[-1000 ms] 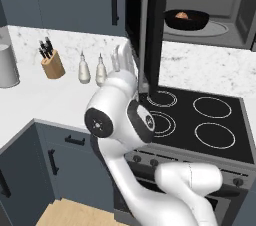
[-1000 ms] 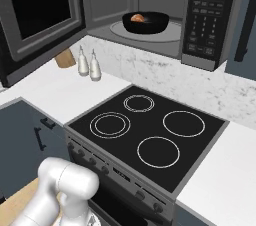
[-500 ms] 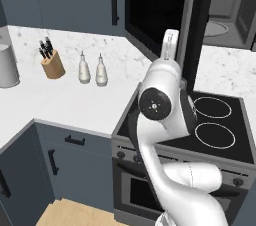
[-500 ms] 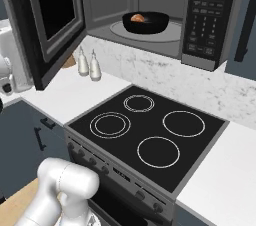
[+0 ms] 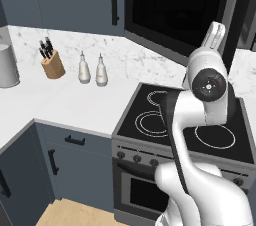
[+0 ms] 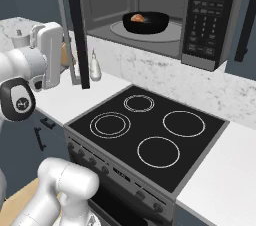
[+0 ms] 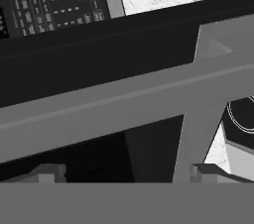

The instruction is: Pick the onion from the sink and place it in the bowl. Then pick the bowl and place it in the microwave. Then close the microwave door and press the start button.

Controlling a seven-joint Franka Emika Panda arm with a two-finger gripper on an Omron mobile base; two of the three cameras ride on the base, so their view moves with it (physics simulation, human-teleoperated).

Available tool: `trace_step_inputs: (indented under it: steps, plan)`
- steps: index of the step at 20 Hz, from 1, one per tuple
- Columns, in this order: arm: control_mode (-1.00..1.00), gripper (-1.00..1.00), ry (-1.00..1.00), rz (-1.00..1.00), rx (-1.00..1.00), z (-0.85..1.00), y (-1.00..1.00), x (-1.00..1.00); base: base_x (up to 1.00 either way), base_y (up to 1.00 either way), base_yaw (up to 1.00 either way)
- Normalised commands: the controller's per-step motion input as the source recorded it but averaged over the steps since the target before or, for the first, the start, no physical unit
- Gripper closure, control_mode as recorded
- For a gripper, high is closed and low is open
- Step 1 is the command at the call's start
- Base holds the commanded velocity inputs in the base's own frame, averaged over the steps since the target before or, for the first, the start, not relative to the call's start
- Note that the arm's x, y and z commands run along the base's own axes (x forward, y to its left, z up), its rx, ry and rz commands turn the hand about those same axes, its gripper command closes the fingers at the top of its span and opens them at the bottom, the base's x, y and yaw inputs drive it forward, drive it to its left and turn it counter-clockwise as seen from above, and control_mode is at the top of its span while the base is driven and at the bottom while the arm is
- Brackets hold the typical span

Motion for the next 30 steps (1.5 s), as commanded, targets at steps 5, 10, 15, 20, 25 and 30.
trace_step_inputs:
  steps: [5, 10, 15, 20, 25, 30]
  plan:
    - [-1.0, -1.0, 0.0, 0.0, 0.15, 0.13, -0.67, 0.01, 0.0, 0.0, 0.0]
    - [-1.0, -1.0, 0.0, -0.01, 0.1, 0.16, -0.36, 0.23, 0.0, 0.0, 0.0]
    - [-1.0, -1.0, 0.0, 0.0, 0.03, 0.04, -0.08, 0.63, 0.0, 0.0, 0.0]
    - [-1.0, -1.0, 0.0, 0.0, 0.0, 0.0, -0.09, 0.71, 0.0, 0.0, 0.0]
    - [-1.0, -1.0, 0.0, 0.0, 0.06, 0.0, -0.36, 0.54, 0.0, 0.0, 0.0]
    - [-1.0, -1.0, 0.01, 0.0, 0.06, 0.0, -0.33, 0.6, 0.0, 0.0, 0.0]
